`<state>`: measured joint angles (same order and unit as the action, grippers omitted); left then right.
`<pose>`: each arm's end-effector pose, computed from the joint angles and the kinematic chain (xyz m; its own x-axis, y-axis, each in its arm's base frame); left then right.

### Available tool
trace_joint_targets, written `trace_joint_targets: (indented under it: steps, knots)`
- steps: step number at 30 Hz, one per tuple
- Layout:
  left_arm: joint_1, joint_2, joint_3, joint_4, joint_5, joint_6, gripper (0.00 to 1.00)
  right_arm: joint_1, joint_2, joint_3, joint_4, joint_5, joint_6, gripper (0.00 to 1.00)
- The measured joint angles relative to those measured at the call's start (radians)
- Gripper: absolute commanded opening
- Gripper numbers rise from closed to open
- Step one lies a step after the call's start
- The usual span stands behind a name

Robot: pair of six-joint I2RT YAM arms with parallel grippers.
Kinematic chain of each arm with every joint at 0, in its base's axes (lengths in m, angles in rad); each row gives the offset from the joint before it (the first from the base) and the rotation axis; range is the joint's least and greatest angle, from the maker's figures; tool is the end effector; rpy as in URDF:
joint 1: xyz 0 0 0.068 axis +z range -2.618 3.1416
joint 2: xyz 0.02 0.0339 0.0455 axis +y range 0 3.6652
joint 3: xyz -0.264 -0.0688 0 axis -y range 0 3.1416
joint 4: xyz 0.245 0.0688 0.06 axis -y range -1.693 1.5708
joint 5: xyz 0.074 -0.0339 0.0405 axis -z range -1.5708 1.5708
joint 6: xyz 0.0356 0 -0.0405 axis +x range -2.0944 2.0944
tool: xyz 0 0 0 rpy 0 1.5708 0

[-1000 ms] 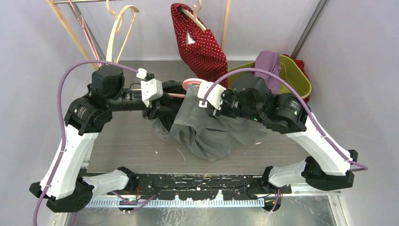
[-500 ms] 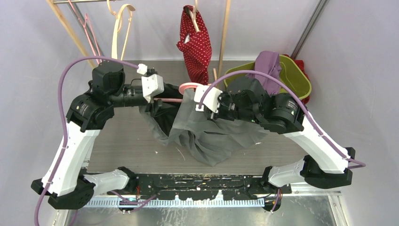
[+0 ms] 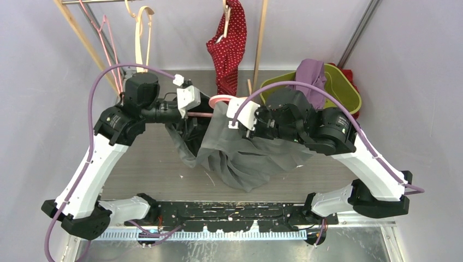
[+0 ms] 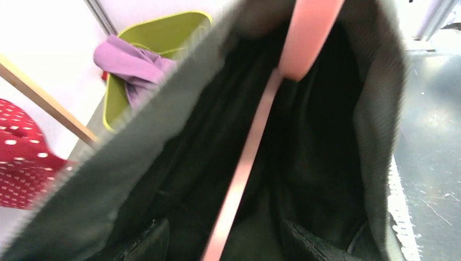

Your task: Remove the skirt from the hanger

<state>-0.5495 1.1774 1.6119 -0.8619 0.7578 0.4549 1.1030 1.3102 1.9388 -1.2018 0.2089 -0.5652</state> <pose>0.1635 -0.1288 0.4735 0.0835 0.3231 -0.9427 0.9752 0.1679 0.1439 0.0996 0.1808 0.5022 0.2191 -0.7283 -0.6493 -0.8020 0.2446 -0.5450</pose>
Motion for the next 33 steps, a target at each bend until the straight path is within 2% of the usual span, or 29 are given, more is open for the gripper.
trace_joint_targets:
  steps: [2,3,4,5,6,7,16,20,22,24,26,30,32,33]
  knots:
    - [0.000,-0.010,-0.039,0.021,0.013,-0.011,0.68,0.002,0.000,0.010,0.000,0.000,0.000,0.01]
    - [0.000,-0.013,-0.059,0.032,0.022,-0.021,0.61,0.002,0.000,0.016,0.001,0.000,0.000,0.01]
    - [0.000,-0.013,-0.072,0.042,0.028,-0.032,0.44,0.003,0.000,0.018,0.002,0.000,0.000,0.01]
    - [0.000,-0.012,-0.087,0.057,0.035,-0.040,0.18,0.004,0.000,0.021,0.000,0.002,0.000,0.01]
    - [0.000,-0.012,-0.098,0.069,0.040,-0.053,0.03,0.005,0.000,0.021,-0.005,0.004,-0.001,0.01]
    - [0.000,-0.011,-0.105,0.082,0.042,-0.051,0.00,0.006,0.001,0.021,-0.010,0.002,-0.003,0.01]
    - [0.003,-0.006,-0.107,0.111,-0.045,-0.135,0.00,0.009,0.026,0.038,-0.018,0.019,0.000,0.03]
    - [0.003,-0.006,-0.089,0.101,-0.069,-0.138,0.00,0.011,0.027,0.023,0.027,0.069,-0.008,0.22]
    - [0.006,-0.010,-0.087,0.102,-0.079,-0.140,0.00,0.014,0.015,-0.021,0.081,0.122,-0.019,0.39]
    - [0.007,-0.015,-0.087,0.101,-0.081,-0.149,0.00,0.017,0.010,-0.062,0.143,0.183,-0.036,0.42]
    - [0.005,-0.025,-0.087,0.095,-0.082,-0.164,0.00,0.018,0.018,-0.094,0.225,0.253,-0.058,0.52]
    - [0.005,-0.050,-0.087,0.089,-0.111,-0.172,0.00,0.018,0.051,-0.109,0.331,0.346,-0.090,0.55]
    - [0.005,-0.061,-0.087,0.087,-0.129,-0.175,0.00,0.018,0.066,-0.109,0.374,0.374,-0.099,0.74]
    - [0.005,-0.066,-0.087,0.087,-0.137,-0.179,0.00,0.018,0.071,-0.109,0.389,0.383,-0.101,0.79]
